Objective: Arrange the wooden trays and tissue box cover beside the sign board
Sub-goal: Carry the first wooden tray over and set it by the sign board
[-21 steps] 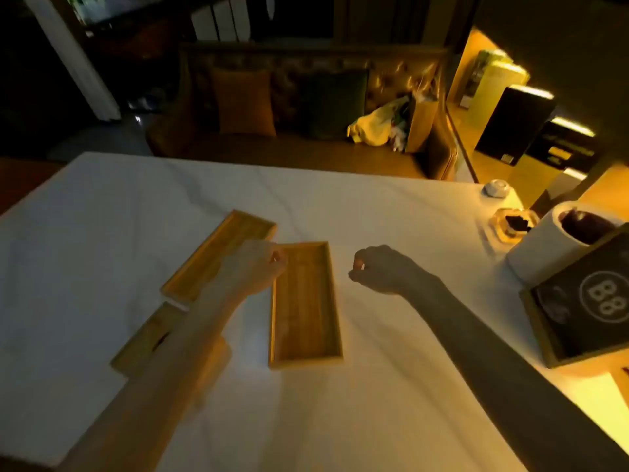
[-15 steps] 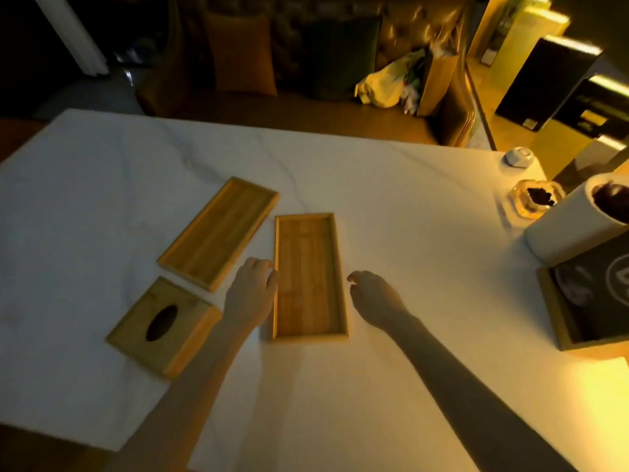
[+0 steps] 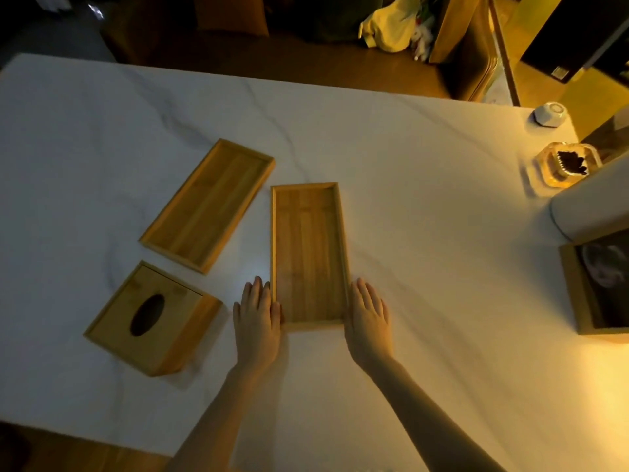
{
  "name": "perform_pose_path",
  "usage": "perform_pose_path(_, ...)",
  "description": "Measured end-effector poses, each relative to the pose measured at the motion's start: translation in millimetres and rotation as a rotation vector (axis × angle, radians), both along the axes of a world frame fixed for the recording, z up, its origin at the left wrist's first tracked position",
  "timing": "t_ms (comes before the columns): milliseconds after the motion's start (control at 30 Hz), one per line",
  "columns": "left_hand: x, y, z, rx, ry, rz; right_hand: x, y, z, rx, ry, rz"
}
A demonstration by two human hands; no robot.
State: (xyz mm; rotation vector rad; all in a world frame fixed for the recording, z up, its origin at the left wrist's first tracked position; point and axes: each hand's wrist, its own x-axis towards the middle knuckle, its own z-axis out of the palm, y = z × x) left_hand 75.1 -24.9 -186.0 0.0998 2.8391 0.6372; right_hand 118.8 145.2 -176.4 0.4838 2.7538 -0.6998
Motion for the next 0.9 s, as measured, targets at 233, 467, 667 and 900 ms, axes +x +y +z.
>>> perform_pose_path(233, -1.2, 7.9, 9.4, 0.138, -0.138, 0.116, -12.3, 3.7, 13.6, -0.449, -0.016, -0.233)
perform_pose_path(467, -1.5, 11.4, 42.9, 0.532, -0.284, 0.128, -12.9, 22.9, 54.7, -0.769, -0.068, -0.35)
perform_pose_path(667, -5.0, 7.4, 69.4, 0.761, -0.501, 0.114, -7.8, 40.7, 79.8, -0.959, -0.042, -0.381)
perform_pose_path(900, -5.5, 20.3, 91.7, 0.9, -0.543, 0.082, 5.7, 66.8, 101.8, -0.987, 0.028, -0.347)
